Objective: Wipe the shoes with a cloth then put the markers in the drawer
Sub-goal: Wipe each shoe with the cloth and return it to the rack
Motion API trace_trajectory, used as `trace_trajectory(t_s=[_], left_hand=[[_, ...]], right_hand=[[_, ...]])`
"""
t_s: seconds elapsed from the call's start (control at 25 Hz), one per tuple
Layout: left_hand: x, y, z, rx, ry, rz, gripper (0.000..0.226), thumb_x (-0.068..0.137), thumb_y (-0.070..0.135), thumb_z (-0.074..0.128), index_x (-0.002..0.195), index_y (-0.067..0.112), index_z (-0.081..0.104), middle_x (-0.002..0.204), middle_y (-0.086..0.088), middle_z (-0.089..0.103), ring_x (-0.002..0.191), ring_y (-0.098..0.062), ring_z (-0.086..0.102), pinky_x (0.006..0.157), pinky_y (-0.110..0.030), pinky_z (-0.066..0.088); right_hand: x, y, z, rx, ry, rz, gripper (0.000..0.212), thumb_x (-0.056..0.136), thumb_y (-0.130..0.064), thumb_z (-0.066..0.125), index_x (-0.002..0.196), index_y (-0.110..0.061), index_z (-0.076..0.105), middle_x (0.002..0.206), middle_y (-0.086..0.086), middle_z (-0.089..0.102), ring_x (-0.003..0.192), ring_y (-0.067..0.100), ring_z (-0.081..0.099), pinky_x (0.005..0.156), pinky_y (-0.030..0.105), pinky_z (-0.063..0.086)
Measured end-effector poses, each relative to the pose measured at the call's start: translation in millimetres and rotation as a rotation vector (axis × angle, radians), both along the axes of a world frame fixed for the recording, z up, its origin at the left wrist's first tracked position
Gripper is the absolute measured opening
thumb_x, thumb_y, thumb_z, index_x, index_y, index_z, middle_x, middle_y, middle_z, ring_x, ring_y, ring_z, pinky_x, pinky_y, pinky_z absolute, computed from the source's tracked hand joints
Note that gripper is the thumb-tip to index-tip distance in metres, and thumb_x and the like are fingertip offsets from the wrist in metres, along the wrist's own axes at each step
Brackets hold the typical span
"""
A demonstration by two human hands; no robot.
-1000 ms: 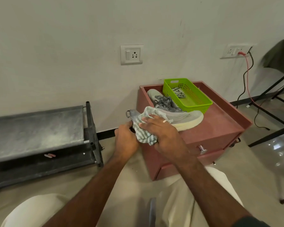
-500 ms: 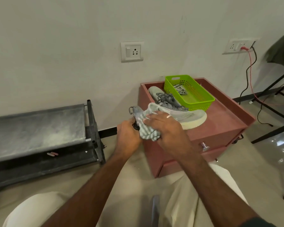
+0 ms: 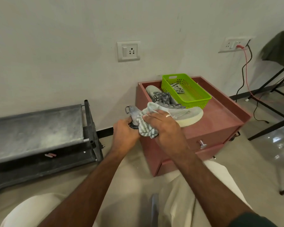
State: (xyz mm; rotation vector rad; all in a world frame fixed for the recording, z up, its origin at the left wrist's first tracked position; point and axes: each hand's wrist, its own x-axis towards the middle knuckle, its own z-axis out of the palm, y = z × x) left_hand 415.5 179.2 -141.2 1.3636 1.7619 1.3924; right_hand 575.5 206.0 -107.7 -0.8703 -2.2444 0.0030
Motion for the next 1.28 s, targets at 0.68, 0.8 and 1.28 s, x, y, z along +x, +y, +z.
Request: trace_trajectory(t_s=[0.68, 0.8, 1.28], left_hand=[[3, -5, 6, 0.015, 0.040, -0.020, 0.049, 0.059, 0.055, 0.088, 0.093, 0.021, 0.078, 0.077, 0.012, 0.077, 0.073, -0.002, 0.072, 0.070, -0.035, 0.061], [4, -3, 8, -0.004, 0.021, 0.004, 0.057, 0.056, 0.060, 0.087, 0.099, 0.025, 0.079, 0.081, 0.016, 0.077, 0.077, 0.003, 0.072, 0.076, -0.033, 0.062], [12, -14, 7, 0.062, -0.135, -0.005, 0.058, 0.052, 0.051, 0.092, 0.102, 0.027, 0.075, 0.087, 0.015, 0.078, 0.082, 0.002, 0.074, 0.080, -0.029, 0.062]], right_hand=[[23, 25, 2, -0.074, -0.009, -0.111, 0.029, 0.068, -0.013, 0.072, 0.097, -0.010, 0.076, 0.095, 0.009, 0.074, 0.094, 0.030, 0.065, 0.084, 0.030, 0.046], [47, 34, 4, -0.121, 0.094, -0.248, 0.039, 0.063, 0.000, 0.075, 0.100, -0.008, 0.077, 0.101, 0.010, 0.075, 0.100, 0.030, 0.066, 0.091, 0.028, 0.044], [19, 8, -2, -0.084, 0.213, -0.056, 0.039, 0.075, -0.005, 0.068, 0.114, -0.009, 0.074, 0.123, 0.007, 0.069, 0.119, 0.021, 0.060, 0.110, 0.028, 0.039]])
